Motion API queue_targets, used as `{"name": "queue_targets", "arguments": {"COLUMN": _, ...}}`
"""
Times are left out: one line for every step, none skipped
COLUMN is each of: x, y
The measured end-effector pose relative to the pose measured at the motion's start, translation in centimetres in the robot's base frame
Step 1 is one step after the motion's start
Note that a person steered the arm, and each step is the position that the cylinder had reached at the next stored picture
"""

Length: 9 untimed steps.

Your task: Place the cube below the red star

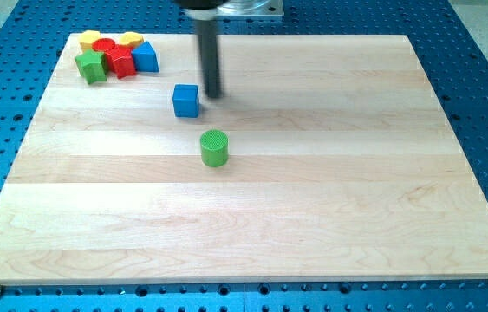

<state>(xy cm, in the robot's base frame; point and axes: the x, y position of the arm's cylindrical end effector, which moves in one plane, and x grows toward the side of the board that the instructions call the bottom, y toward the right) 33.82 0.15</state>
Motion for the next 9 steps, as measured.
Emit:
{"name": "queue_targets", "arguments": {"x": 4.3, "y": 3.3}}
{"name": "queue_targets", "arguments": {"x": 4.6, "y": -3.3}}
{"name": "queue_targets", "arguments": {"x": 4.2, "y": -11.6}}
{"name": "queue_targets", "arguments": {"x": 3.7, "y": -18.1}}
{"name": "queue_targets", "arguments": {"x": 4.9, "y": -15.0}}
{"name": "queue_targets", "arguments": {"x": 4.3, "y": -10.0}}
{"name": "queue_targets", "arguments": {"x": 0.9, "y": -13.8}}
{"name": "queue_targets", "arguments": {"x": 0.1, "y": -19.5}}
{"name": "queue_targets", "arguments": {"x": 2.8, "y": -19.9}}
